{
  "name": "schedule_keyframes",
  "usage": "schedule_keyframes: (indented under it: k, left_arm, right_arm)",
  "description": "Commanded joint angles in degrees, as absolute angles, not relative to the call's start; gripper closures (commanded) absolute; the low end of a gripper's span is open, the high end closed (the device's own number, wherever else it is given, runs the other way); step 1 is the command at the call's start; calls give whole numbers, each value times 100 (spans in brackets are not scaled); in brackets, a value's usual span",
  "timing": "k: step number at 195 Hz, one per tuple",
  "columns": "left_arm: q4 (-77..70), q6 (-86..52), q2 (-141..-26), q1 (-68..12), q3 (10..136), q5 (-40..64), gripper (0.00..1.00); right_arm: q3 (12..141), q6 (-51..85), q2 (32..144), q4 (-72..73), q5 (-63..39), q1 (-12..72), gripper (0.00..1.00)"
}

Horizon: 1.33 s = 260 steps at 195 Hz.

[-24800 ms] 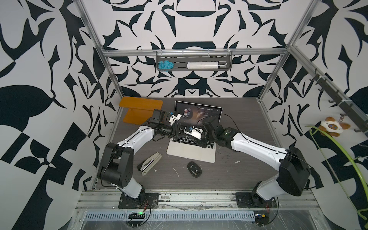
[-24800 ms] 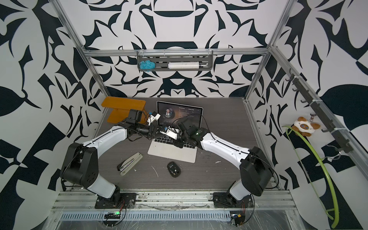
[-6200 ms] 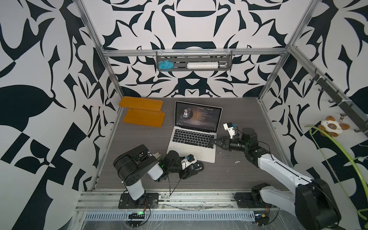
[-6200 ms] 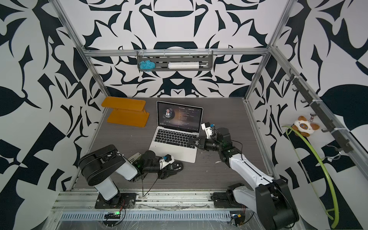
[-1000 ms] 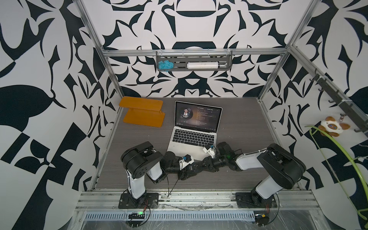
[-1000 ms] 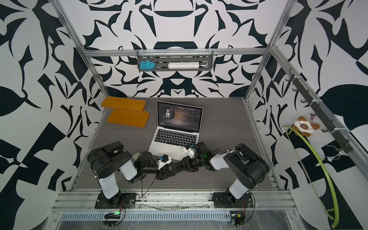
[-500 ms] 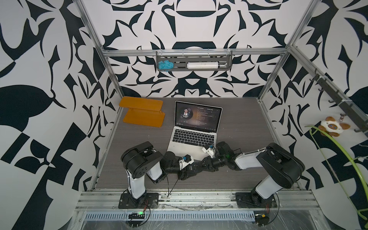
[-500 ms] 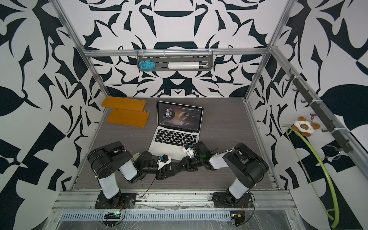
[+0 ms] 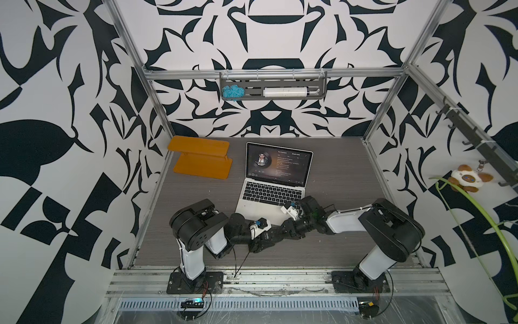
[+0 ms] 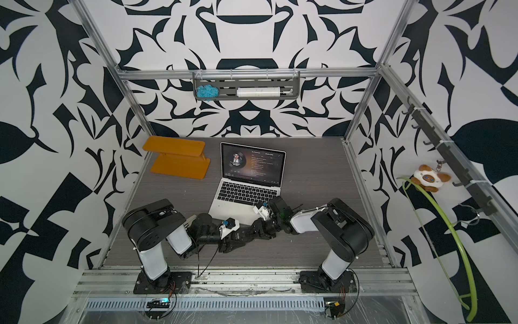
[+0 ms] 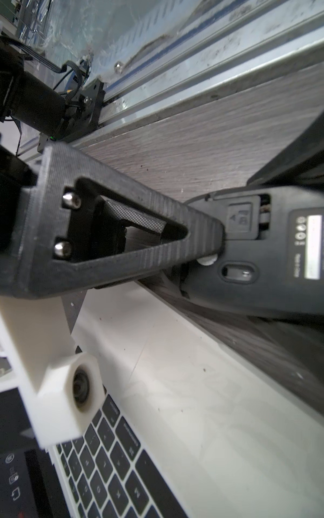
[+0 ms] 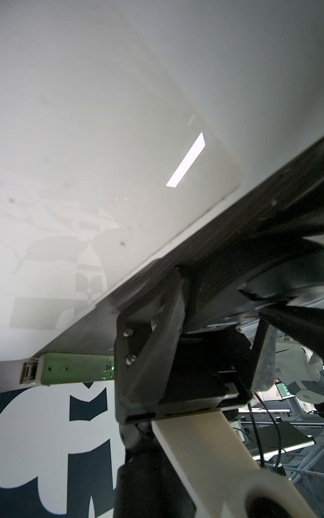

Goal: Remove the wireless mouse receiver from the laptop
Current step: Close the lid on the mouse.

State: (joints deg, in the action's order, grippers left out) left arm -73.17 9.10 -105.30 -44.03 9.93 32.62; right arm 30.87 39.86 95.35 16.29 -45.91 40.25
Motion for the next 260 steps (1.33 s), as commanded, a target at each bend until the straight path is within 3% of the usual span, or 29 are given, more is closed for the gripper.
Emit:
schedule_keyframes:
  k: [1, 62, 109, 163, 260]
  left_arm:
    - [-7365, 564, -10543, -4474, 1046, 3462, 100]
    - [-7427, 536, -10534, -4465, 1013, 3480, 100]
    - [-7436, 558, -10614, -4465, 1045, 3481, 100]
    - [-7215, 606, -10580, -4465, 1142, 3599, 100]
    - [-7191, 606, -10643, -4491, 1213, 3801, 100]
  right_arm:
    - [3130, 3567, 10005, 602, -3237, 4375, 57]
    - [3401, 3336, 10287, 80, -2655, 4587, 43]
    - [3071, 3657, 9905, 880, -3378, 4349, 36]
    - [2838, 4037, 9568, 1639, -4649, 3876, 42]
    - [3168, 4325, 10235, 2074, -5106, 3876, 51]
